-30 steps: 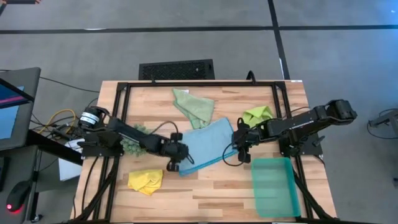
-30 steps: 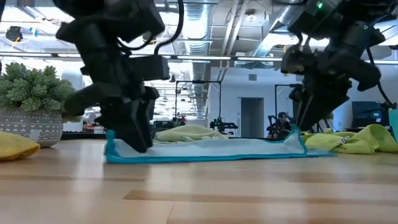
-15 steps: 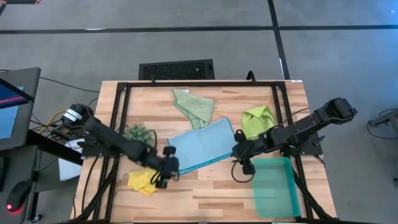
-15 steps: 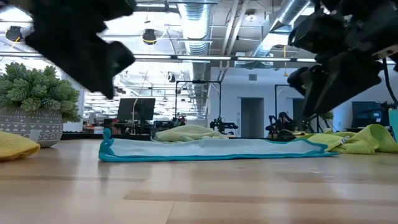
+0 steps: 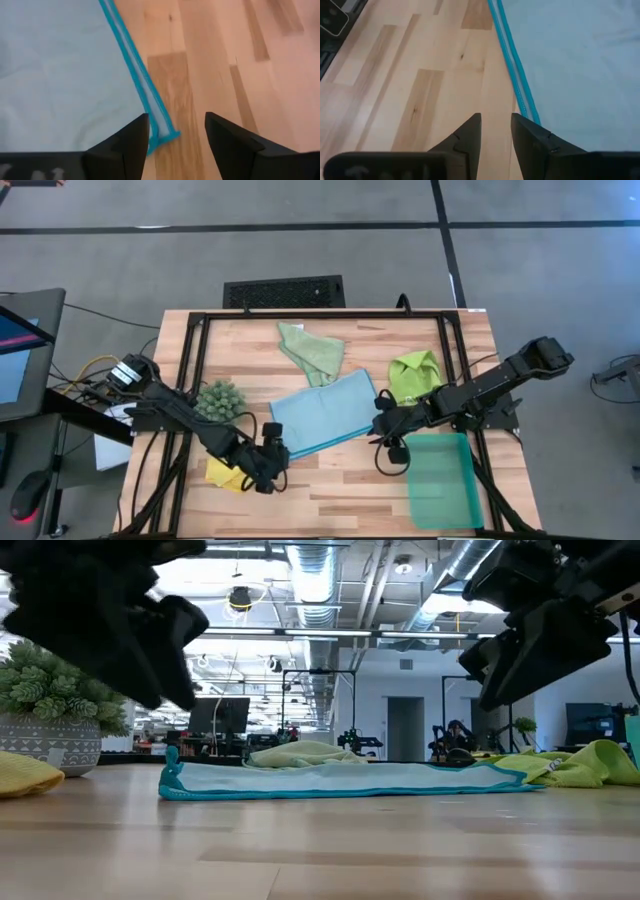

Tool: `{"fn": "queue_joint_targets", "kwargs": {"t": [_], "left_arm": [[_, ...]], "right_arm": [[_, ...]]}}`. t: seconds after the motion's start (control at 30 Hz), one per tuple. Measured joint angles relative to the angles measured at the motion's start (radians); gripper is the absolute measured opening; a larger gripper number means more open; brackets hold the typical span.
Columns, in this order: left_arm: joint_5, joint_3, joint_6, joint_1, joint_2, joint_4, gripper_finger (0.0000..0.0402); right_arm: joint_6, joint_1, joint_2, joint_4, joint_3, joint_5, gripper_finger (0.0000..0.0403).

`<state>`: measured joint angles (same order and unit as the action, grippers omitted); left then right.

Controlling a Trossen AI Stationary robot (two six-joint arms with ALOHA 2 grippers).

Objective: Fold microfiber towels
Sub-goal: Fold the blue microfiber cloth

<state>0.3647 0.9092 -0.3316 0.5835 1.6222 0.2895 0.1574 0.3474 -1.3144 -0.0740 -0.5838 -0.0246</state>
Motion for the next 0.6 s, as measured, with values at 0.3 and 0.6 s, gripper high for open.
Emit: {"fn": "queue_joint_targets", "kwargs": {"t": [0.3,0.6], "left_arm": [[0.01,-0.021,0.104,0.006,0.0,0.043,0.0162],[0.005,-0.027,0.111,-0.024,0.057,0.018,0.011]], "right_arm": [[0.0,0.005,0.0,-0.005,0.0,-0.002,0.0128],[0.071,0.106,0.0,-0.029,0.001,-0.015,0.0128]]}}
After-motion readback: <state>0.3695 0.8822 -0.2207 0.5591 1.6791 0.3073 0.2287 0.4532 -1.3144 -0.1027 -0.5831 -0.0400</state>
